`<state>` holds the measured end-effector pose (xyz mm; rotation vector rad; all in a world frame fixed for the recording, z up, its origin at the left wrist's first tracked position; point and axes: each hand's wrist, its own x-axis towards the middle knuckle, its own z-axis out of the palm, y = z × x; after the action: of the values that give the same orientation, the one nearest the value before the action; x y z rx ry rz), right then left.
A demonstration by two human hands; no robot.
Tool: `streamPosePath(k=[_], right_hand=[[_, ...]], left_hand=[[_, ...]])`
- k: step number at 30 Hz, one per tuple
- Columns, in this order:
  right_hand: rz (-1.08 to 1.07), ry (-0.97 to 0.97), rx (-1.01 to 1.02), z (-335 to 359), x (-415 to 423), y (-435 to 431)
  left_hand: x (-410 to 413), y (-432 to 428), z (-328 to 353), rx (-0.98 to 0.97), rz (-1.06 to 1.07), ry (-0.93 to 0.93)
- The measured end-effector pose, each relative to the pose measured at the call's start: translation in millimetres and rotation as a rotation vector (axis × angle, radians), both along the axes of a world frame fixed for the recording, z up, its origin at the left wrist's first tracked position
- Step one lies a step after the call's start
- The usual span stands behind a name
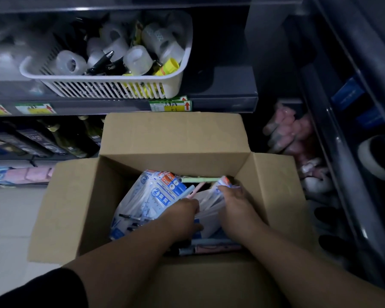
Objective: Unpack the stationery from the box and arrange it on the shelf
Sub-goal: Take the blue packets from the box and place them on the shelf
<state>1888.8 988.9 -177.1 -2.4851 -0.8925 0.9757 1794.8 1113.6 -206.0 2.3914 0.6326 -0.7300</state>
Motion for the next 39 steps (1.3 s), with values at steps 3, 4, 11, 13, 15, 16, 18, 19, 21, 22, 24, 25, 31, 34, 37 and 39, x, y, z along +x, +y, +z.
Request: streamPosePath(k=[3,4,11,13,15,16,18,19,21,22,24,25,31,34,37,39], right_hand=[[-0.035,0.016,0.017,-2.6,-0.2,0.4],[-0.055,0.015,0.032,-2.1,0.2,1.0],[-0.146,-0.024,0.077,5.9,-3.9,4.5],[-0.183,-0.002,0.078,7.5,-7.0,3.9],[-0.235,0.021,0.084,7.4,-10.1,3.0],[-0.268,0.027,0.094,6.3,-11.2,2.4],[-0.349,0.059,0.122,3.7,-12.3,0.0],[-0.392,0.090,0.138,3.4,-12.0,-1.7],[-0.432,0.131,0.147,2.5,-11.2,-5.9],[-0.432,0.144,0.134,1.7,-10.5,-7.4],[-0.426,0.163,0.106,1.8,-9.7,-8.9],[-0.429,0.168,0.110,2.1,-9.5,-9.3],[-0.491,0.212,0.179,7.8,-11.0,-10.3],[-0.510,0.208,0.185,5.3,-11.9,-10.2],[-0.568,0.185,0.221,7.0,-16.3,-8.4],[-0.616,0.129,0.261,8.7,-22.2,-4.8]], left_hand=[[-4.5,2.6,0.2,-0.069,0.098,-0.009],[-6.4,4.4,0.7,-0.084,0.134,-0.033],[-18.1,27.2,7.6,-0.126,0.290,-0.150],[-16.5,26.2,9.3,-0.151,0.275,-0.096],[-11.8,22.3,8.6,-0.144,0.199,-0.063],[-8.9,19.8,8.9,-0.146,0.162,-0.079],[-2.8,15.9,8.1,-0.198,0.137,-0.079],[-0.3,14.8,6.0,-0.215,0.136,-0.066],[4.3,11.1,3.6,-0.176,0.094,-0.009],[6.9,8.5,4.0,-0.140,0.058,0.024],[11.7,2.8,3.7,-0.120,0.051,0.067],[13.3,1.3,3.0,-0.123,0.072,0.065],[10.4,9.4,7.9,-0.145,0.211,0.012],[1.4,21.3,19.0,-0.211,0.331,-0.039],[-10.9,33.8,31.5,-0.297,0.391,-0.087],[-20.3,42.1,39.0,-0.373,0.446,-0.109]])
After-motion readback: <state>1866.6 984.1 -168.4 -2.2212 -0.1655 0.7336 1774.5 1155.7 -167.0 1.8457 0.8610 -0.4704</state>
